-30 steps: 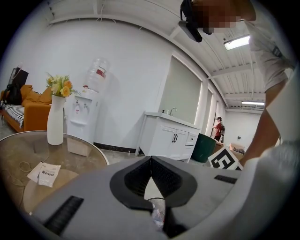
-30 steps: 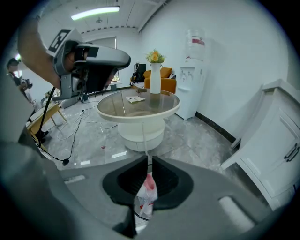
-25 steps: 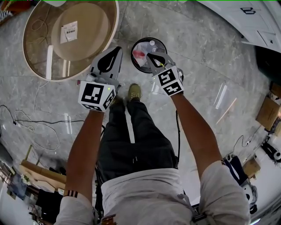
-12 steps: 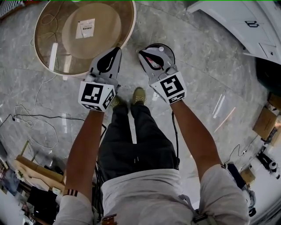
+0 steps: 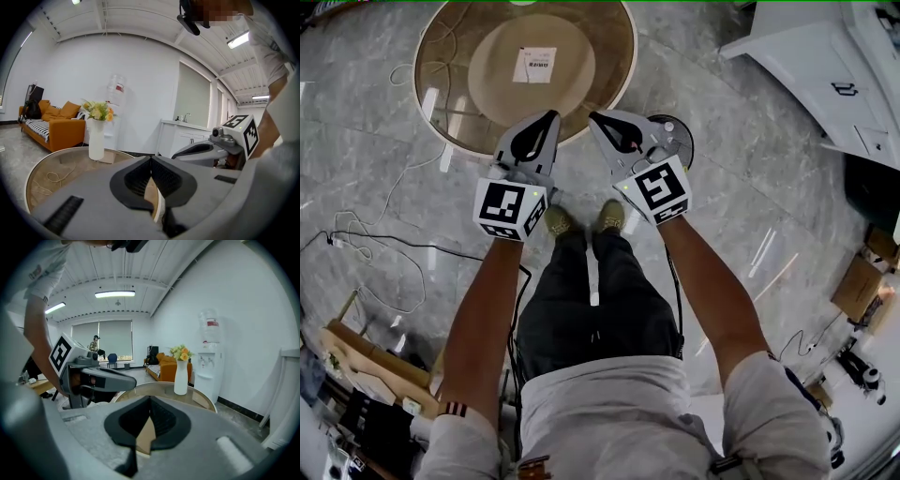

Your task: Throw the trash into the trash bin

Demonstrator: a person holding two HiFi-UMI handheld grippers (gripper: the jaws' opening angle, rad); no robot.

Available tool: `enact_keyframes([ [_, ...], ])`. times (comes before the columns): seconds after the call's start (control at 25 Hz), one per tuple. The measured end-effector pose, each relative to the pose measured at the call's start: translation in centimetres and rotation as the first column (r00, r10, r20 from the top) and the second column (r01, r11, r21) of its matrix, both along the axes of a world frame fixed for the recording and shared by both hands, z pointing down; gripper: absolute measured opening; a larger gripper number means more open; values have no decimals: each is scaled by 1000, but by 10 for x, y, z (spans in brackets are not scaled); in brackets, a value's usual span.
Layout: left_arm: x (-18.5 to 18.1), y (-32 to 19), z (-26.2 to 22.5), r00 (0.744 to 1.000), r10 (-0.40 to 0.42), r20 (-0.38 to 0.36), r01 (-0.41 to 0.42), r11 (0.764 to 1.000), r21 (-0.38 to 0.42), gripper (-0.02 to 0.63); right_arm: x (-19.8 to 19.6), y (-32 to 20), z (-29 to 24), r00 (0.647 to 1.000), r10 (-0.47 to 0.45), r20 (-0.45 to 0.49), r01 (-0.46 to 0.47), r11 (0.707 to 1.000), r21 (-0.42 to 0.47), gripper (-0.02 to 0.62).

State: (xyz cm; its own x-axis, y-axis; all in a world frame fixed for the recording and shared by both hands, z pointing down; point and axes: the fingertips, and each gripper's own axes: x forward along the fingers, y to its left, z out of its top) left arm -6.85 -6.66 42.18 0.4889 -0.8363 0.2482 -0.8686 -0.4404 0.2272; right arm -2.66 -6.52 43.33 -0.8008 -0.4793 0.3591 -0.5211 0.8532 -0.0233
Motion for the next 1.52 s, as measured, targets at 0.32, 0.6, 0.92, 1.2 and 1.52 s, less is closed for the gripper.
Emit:
enact_keyframes([
  [0.32,-57,-2,1,1000,1,13,-1,1000,-4,0,-64,-7,-5,1000,-16,-21,16,1000,-12,2],
  [0.6,-94,-15,13,999,16,48,-16,1000,-11,0,-105,-24,13,995,-14,-97,9,998,-55,2],
  [0.92,-111,-33,29,999,-5,49,7,999,-34,0,-130,-55,40,986,-56,-156,44,996,-75,2],
  [1.2,-124,-55,49,998,-30,63,34,997,-68,0,-140,-81,74,971,-105,-217,82,990,-113,15],
  [1.52,-131,-75,68,996,-56,63,62,994,-95,0,-148,-104,119,933,-200,-299,150,972,-184,93],
])
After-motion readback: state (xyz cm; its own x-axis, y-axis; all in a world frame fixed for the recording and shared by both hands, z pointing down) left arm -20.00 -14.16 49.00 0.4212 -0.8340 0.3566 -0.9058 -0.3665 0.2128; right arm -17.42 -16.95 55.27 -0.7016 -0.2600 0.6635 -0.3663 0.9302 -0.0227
